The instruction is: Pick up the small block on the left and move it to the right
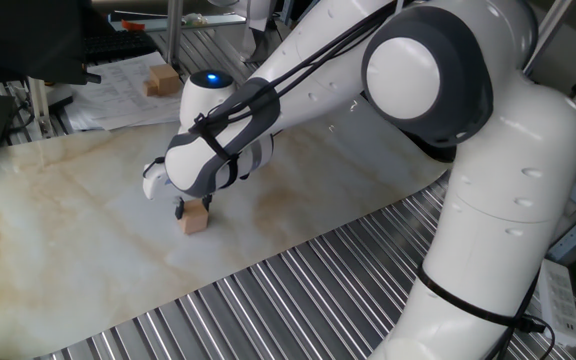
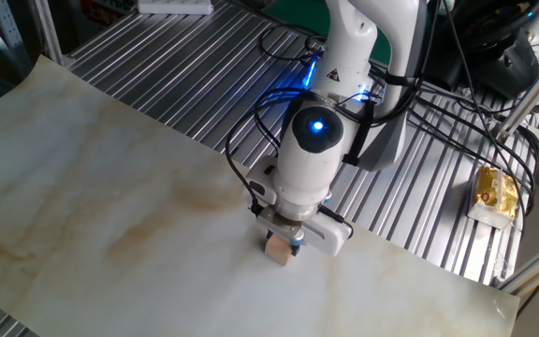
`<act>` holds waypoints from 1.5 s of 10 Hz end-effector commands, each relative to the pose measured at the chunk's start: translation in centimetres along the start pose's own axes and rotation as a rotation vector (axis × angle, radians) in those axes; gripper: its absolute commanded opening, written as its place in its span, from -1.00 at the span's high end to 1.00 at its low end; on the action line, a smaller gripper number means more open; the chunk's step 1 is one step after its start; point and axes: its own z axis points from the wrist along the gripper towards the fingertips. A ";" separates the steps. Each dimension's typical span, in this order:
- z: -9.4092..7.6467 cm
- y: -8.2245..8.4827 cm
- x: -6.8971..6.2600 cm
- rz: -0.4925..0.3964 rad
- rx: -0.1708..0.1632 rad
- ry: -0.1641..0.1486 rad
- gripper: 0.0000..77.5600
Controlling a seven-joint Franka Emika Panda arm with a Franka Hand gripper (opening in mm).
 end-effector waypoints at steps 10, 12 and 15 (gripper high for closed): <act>0.1 0.2 0.0 0.023 -0.004 -0.022 0.97; 0.1 0.2 0.1 0.023 -0.004 -0.022 -1.00; 0.1 0.2 0.1 0.023 -0.004 -0.022 -1.00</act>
